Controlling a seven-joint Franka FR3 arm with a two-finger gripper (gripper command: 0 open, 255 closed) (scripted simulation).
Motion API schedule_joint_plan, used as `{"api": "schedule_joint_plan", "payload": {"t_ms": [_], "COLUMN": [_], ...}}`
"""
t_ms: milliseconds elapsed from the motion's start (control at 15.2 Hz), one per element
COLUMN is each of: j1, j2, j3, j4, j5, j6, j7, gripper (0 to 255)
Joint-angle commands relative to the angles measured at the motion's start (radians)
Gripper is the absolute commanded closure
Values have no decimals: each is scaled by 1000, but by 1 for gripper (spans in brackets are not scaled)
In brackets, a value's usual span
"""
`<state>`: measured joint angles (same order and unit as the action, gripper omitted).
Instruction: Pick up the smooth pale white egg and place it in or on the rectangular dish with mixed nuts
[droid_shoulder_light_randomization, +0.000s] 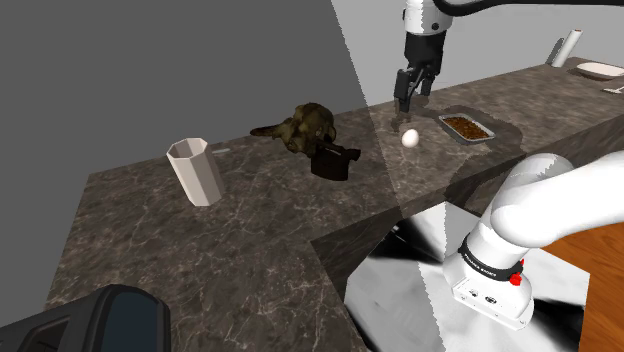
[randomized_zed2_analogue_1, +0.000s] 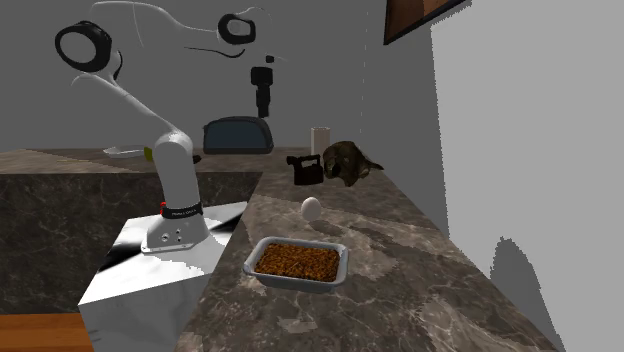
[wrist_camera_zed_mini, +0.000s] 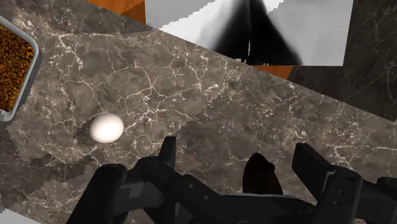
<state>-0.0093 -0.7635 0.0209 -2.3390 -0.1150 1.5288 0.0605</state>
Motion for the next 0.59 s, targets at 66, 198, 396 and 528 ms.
{"api": "schedule_joint_plan", "payload": {"t_ms": [66,198,396,528], "j1": [-13,-38,-73,-95], "j2": [21,66,138,188], "j3": [-18,-53,-107,-143], "j4": [-3,-6,-5,-2], "j5": [-2,-4,-3,1], "j6": [22,67,131,173], "j7": [4,10,17,21], "gripper": [0,0,0,0]}}
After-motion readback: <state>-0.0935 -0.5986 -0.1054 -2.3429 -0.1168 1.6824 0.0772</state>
